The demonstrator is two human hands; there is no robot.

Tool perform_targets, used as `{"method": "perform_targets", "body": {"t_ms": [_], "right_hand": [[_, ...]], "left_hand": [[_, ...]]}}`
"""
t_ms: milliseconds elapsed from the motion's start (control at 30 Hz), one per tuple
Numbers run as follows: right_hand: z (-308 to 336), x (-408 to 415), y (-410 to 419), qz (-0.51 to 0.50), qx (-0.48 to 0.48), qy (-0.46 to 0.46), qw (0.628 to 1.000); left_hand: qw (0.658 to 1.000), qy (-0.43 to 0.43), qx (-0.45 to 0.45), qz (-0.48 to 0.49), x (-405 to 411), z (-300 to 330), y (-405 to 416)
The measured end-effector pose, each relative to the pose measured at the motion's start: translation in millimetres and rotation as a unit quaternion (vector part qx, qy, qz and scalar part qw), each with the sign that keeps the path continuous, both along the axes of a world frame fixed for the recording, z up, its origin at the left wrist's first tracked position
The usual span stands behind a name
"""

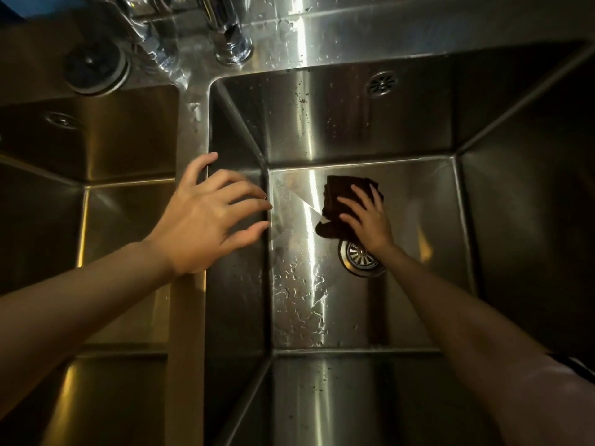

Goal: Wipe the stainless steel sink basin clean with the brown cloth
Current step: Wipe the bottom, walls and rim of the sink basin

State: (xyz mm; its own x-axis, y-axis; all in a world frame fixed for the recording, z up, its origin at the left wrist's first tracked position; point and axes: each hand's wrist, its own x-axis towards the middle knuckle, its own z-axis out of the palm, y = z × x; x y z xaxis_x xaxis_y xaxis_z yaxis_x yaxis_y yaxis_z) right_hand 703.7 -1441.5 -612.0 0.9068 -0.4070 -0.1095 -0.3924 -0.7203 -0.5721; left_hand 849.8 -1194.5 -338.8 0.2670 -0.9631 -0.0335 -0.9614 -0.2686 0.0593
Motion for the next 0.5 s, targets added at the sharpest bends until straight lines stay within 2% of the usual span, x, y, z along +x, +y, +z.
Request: {"method": "perform_targets", "body": {"t_ms": [133, 333, 500], "right_hand": [[4, 37, -34, 0.006, -0.008, 0.014, 1.000], [8, -14, 0, -0.073, 0.010, 0.026, 0.997], [9, 15, -39, -0.038, 0.021, 0.020, 0.999]], "left_hand": [[1.000, -0.003, 0.007, 0.008, -1, 1, 0], [1.000, 0.002, 0.008, 0.006, -1, 1, 0], [1.000, -0.001, 0.004, 0.005, 1, -1, 0]]}}
